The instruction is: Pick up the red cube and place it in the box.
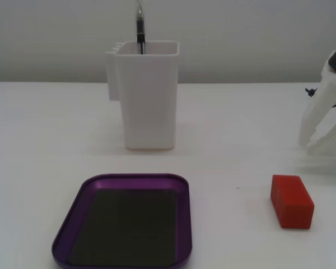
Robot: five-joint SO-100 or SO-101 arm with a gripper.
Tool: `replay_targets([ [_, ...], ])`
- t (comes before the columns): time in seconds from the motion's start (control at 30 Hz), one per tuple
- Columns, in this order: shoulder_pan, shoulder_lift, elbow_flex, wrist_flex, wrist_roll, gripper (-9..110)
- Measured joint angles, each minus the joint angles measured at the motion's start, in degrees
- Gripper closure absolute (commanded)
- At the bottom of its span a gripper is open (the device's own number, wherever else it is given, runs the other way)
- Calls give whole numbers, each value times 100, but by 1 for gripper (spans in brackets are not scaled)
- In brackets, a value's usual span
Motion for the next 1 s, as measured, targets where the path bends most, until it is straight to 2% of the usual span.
replay_targets([
  [0.37,0,0,9,-35,26,102],
  [0.63,70,0,-79,-659,-26,101],
  [0.87,-229,-70,-905,-738,-466,91],
  [1.0,-571,-1072,-1600,-747,-299,87],
])
